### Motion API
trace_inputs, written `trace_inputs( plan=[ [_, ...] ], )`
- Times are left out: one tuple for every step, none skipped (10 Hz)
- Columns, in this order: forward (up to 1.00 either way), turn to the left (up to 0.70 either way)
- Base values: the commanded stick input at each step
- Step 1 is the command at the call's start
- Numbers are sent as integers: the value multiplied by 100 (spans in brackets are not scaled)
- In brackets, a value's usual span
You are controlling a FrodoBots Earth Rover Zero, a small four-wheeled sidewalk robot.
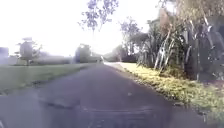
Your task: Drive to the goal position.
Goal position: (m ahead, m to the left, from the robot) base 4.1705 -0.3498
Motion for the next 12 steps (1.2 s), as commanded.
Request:
trace_inputs(
  plan=[
    [100,0],
    [100,0],
    [100,-40],
    [100,-40],
    [100,-40],
    [100,-40],
    [100,-26],
    [100,-11],
    [100,0],
    [100,0],
    [100,0],
    [100,0]
  ],
)
